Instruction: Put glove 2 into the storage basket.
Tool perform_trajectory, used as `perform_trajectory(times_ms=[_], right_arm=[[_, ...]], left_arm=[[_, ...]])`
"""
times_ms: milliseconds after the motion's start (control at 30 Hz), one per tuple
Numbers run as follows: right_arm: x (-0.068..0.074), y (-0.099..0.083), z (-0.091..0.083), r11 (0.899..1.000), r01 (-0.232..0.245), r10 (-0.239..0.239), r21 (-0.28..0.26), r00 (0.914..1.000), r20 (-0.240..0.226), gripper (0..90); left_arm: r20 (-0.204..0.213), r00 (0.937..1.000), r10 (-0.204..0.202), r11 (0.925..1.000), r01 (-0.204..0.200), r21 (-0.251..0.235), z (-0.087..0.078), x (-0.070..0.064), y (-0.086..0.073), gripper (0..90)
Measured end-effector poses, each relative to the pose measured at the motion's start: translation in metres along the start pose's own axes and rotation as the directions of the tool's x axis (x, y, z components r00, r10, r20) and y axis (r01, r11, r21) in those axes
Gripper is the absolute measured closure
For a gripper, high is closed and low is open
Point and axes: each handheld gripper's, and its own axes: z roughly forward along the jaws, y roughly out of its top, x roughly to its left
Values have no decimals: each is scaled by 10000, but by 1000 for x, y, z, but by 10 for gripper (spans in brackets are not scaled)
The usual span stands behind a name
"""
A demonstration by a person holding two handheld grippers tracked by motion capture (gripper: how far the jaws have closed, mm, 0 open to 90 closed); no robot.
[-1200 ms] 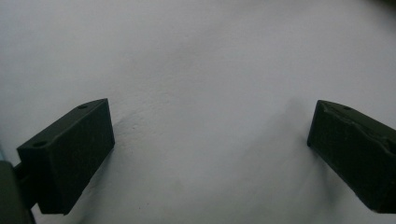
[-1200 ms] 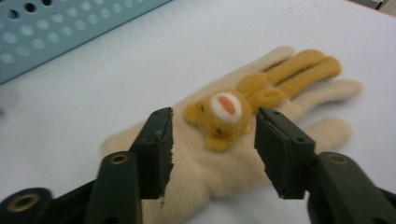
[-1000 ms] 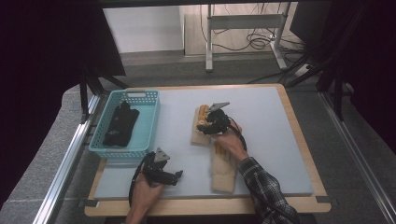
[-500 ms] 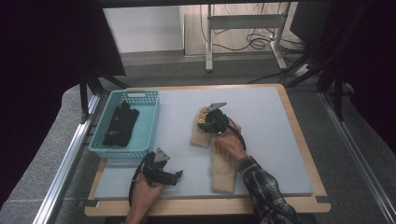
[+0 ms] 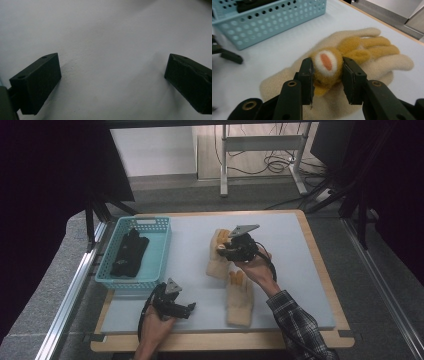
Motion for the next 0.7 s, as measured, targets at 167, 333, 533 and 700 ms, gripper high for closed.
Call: perform_trajectory(times_ms=[167, 333, 533, 700], right_arm=[[7, 1, -24, 9999, 118, -120, -49, 9995, -297, 625], [21, -7, -63, 9988, 464, -449, 184, 9963, -728, 626], [36, -31, -98, 9950, 747, -658, 668, 9897, -1273, 625], [47, -50, -108, 9916, 931, -788, 898, 9854, -1511, 625]], left_arm=[[-6, 10000, 12, 10000, -12, 3, 0, 0, 0, 11], [-16, 10000, 5, 10000, -5, -7, 0, 0, 0, 11], [-7, 10000, -28, 10000, 28, -12, 0, 0, 0, 11], [-5, 10000, -53, 10000, 53, -22, 0, 0, 0, 10]])
